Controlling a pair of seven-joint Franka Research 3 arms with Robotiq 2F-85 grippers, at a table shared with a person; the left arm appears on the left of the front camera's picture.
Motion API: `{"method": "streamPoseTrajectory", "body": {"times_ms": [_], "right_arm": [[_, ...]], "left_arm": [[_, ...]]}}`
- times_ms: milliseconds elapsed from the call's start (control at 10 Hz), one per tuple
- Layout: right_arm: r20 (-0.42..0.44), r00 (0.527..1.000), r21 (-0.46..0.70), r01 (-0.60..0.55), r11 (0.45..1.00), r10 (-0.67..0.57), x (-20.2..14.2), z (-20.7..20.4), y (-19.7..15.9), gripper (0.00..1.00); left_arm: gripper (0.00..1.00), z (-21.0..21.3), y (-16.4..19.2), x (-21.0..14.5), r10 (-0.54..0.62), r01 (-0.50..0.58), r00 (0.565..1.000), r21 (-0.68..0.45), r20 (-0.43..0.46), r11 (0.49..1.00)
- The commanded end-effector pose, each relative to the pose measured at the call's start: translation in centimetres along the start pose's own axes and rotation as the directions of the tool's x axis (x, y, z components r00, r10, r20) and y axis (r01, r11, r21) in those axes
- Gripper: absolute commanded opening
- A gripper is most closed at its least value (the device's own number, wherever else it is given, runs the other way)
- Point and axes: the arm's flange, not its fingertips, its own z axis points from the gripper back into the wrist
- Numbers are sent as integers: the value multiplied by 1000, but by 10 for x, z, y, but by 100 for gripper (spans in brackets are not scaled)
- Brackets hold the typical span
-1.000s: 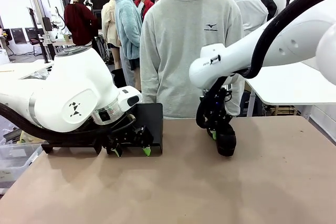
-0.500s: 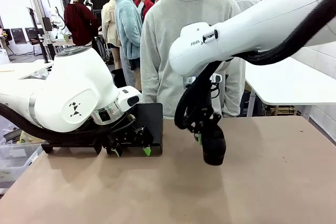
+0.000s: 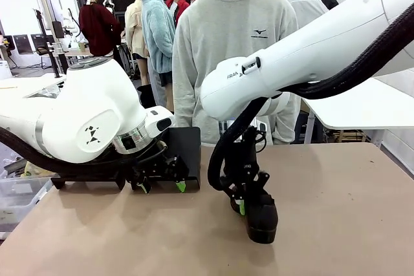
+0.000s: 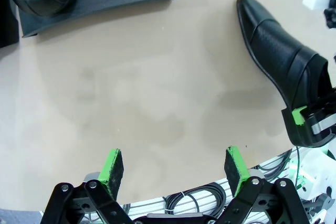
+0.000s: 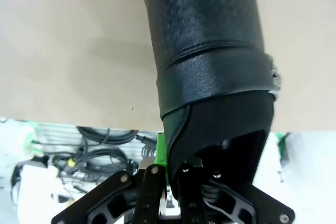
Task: Organize the shoes by placing them on the stand.
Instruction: Pick up one Shoe and place it in the middle of the table.
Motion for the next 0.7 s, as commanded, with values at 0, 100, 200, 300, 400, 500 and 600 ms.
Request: {"method": "streamPoseTrajectory", "body": {"times_ms": [0, 100, 200, 300, 400, 500, 600], "right_arm": [[-41, 998, 63, -38, 997, 40, 0, 0, -6, 0], [-47, 997, 70, -55, 996, 59, 2, -2, -7, 0], [-60, 996, 73, -63, 995, 68, 3, -3, -6, 0], [-76, 994, 80, -75, 994, 81, 4, -4, -5, 12], [-78, 993, 87, -82, 993, 89, 4, -5, -5, 32], [-89, 991, 91, -90, 992, 98, 5, -6, -4, 52], [-102, 989, 95, -96, 991, 106, 7, -7, -3, 72]], "left_arm": [[100, -1, 1, 0, 2, -2, 1000, 6, 13, 1000], [100, -1, 1, 0, 2, -2, 1000, 6, 13, 1000], [100, -1, 1, 0, 2, -2, 1000, 6, 13, 1000], [100, -1, 1, 0, 2, -2, 1000, 6, 13, 1000], [100, -1, 1, 0, 2, -2, 1000, 6, 13, 1000], [100, -1, 1, 0, 2, -2, 1000, 6, 13, 1000], [100, -1, 1, 0, 2, -2, 1000, 6, 13, 1000]]}}
